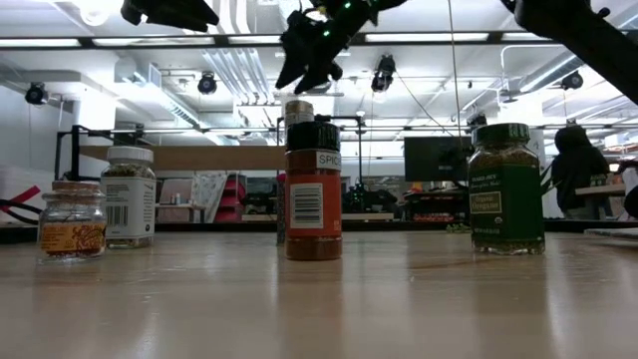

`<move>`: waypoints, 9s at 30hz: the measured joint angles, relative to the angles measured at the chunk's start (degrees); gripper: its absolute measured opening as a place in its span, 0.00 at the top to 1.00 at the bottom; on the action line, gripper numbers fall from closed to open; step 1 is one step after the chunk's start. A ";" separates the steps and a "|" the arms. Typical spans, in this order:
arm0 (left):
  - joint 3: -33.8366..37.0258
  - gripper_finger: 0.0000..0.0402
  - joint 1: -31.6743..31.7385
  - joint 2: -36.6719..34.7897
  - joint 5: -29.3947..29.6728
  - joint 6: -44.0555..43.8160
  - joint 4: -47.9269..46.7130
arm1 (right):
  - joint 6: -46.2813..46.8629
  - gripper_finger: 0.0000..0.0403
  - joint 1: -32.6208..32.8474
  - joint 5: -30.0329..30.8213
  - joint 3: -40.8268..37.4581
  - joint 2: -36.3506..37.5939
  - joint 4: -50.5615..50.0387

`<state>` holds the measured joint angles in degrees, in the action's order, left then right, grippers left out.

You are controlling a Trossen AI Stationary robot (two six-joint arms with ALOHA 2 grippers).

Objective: Shelf spices
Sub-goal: Put the brown seasoning bottle on the shelf

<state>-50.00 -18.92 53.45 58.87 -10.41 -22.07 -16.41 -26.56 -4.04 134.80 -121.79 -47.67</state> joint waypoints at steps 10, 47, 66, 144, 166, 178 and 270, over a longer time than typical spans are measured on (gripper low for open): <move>0.00 0.48 0.01 0.00 -4.09 -0.74 -0.02 | -8.33 0.18 -5.28 -13.16 0.22 1.01 -4.38; -1.60 0.30 1.57 -0.13 -6.82 -0.35 0.57 | -15.83 0.17 -8.97 -21.61 -8.63 0.52 6.20; -1.64 0.32 1.57 -0.15 -6.93 -0.37 -0.40 | -13.77 0.18 -8.83 -23.30 -8.66 -3.57 8.16; -1.64 0.40 2.01 -0.61 -2.93 -9.86 -2.73 | 43.81 0.37 6.04 37.61 -6.10 -7.83 15.84; -1.63 0.40 2.05 -0.77 -6.11 -9.84 -3.60 | 32.47 0.20 5.92 28.64 -6.03 -5.78 14.22; -1.64 0.40 2.03 -1.84 -9.50 -10.69 -4.84 | 15.06 0.16 4.51 9.87 -5.95 3.64 9.69; -1.75 0.40 6.38 -2.21 -9.95 -9.60 -3.87 | -1.10 0.37 -8.18 -24.50 -8.55 -7.70 19.51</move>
<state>-51.75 -12.53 51.24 48.93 -20.01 -25.94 -17.51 -34.74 -28.54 126.26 -129.49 -28.15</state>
